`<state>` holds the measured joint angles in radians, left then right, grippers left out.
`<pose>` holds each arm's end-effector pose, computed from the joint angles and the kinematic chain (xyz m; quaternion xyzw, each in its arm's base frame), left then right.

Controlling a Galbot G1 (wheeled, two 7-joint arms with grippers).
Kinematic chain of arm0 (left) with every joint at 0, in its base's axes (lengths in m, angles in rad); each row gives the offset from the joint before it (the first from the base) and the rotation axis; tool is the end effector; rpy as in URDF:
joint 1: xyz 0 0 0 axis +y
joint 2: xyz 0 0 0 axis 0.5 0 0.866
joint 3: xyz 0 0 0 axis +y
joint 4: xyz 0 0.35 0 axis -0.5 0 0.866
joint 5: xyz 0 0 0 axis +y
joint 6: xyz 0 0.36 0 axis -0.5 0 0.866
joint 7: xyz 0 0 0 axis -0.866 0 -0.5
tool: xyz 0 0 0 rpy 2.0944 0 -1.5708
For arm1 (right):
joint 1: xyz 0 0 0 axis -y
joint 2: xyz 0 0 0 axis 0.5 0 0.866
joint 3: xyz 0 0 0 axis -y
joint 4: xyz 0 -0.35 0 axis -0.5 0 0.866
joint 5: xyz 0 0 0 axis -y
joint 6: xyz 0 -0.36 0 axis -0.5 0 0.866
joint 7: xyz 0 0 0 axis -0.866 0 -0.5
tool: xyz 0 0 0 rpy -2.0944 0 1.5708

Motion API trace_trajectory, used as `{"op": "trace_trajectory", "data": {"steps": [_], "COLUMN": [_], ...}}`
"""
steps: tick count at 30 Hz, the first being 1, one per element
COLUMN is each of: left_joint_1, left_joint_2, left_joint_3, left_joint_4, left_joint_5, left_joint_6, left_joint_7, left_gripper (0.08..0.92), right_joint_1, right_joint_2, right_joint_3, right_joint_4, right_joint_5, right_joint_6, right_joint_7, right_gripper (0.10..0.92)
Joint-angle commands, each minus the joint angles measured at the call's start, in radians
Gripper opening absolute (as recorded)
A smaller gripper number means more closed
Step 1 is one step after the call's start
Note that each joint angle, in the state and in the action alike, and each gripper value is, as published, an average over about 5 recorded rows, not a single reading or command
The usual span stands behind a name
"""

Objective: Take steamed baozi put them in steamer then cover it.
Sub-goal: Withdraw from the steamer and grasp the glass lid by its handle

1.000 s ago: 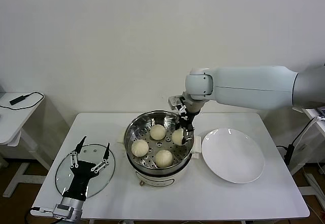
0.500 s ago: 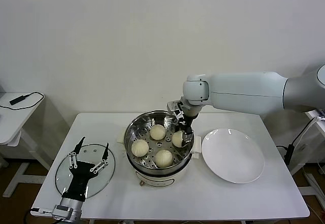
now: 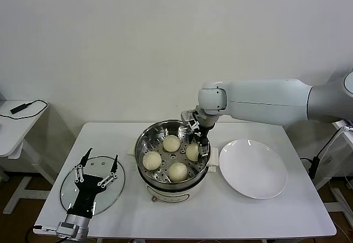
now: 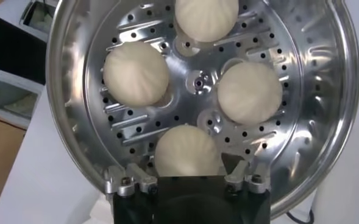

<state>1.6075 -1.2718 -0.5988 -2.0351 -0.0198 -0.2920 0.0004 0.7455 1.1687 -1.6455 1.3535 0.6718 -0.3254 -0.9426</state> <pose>0.1798 0.0787 -0.3174 0.0600 0.9843 0.1309 0.1020 0.5383 0.1000 -0.0815 0.6024 -0.4581 0.5583 0.3399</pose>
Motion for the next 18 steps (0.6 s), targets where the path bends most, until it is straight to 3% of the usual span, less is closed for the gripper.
{"op": "trace_trajectory", "data": {"steps": [1, 5, 8, 12, 15, 18], "left_joint_1": [-0.003, -0.009, -0.015, -0.022, -0.028, -0.030], "left_joint_2": [0.001, 0.000, 0.000, 0.002, 0.002, 0.002], "left_joint_3": [-0.003, -0.006, -0.009, -0.008, -0.007, -0.005], "left_joint_4": [0.004, 0.002, 0.001, 0.003, 0.001, -0.003], "left_joint_5": [0.005, 0.010, 0.024, 0.053, 0.061, 0.071], "left_joint_6": [-0.001, 0.000, 0.003, 0.006, 0.010, 0.015], "left_joint_7": [-0.001, -0.010, -0.021, -0.032, -0.043, -0.048], "left_gripper": [0.823, 0.823, 0.823, 0.823, 0.823, 0.823], "right_joint_1": [-0.015, -0.074, -0.175, -0.422, -0.648, -0.913], "right_joint_2": [-0.095, -0.214, -0.285, -0.337, -0.366, -0.367], "right_joint_3": [0.176, 0.332, 0.437, 0.644, 0.857, 1.119], "right_joint_4": [0.071, 0.146, 0.181, 0.206, 0.223, 0.224], "right_joint_5": [0.012, 0.095, 0.131, 0.063, -0.027, -0.157], "right_joint_6": [0.028, 0.134, 0.284, 0.462, 0.529, 0.597], "right_joint_7": [0.079, 0.350, 0.709, 1.176, 1.335, 1.386], "right_gripper": [0.822, 0.823, 0.823, 0.823, 0.823, 0.823]}}
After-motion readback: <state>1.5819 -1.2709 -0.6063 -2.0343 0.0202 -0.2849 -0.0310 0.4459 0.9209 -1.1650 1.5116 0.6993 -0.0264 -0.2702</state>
